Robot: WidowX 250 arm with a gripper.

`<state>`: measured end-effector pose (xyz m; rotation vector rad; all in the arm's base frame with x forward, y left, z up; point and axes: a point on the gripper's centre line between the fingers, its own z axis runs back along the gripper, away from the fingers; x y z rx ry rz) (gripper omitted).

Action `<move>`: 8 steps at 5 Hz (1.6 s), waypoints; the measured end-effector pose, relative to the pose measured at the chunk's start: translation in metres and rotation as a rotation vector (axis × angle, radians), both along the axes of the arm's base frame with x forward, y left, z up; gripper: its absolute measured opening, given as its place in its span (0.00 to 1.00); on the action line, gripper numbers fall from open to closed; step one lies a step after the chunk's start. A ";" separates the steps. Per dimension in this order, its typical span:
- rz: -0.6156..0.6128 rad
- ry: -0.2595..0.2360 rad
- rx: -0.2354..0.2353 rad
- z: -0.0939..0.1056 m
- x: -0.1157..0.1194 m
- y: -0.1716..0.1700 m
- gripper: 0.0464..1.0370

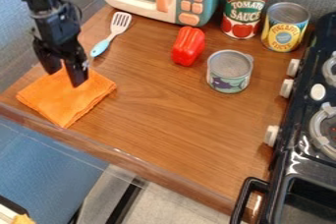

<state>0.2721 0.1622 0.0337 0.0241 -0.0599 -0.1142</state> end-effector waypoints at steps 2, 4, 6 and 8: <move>0.080 0.043 0.055 -0.015 0.004 -0.013 0.96; 0.175 0.018 -0.080 -0.015 0.007 -0.094 0.96; 0.118 -0.005 -0.100 -0.016 0.004 -0.162 0.96; 0.127 -0.036 -0.094 -0.015 0.005 -0.213 0.96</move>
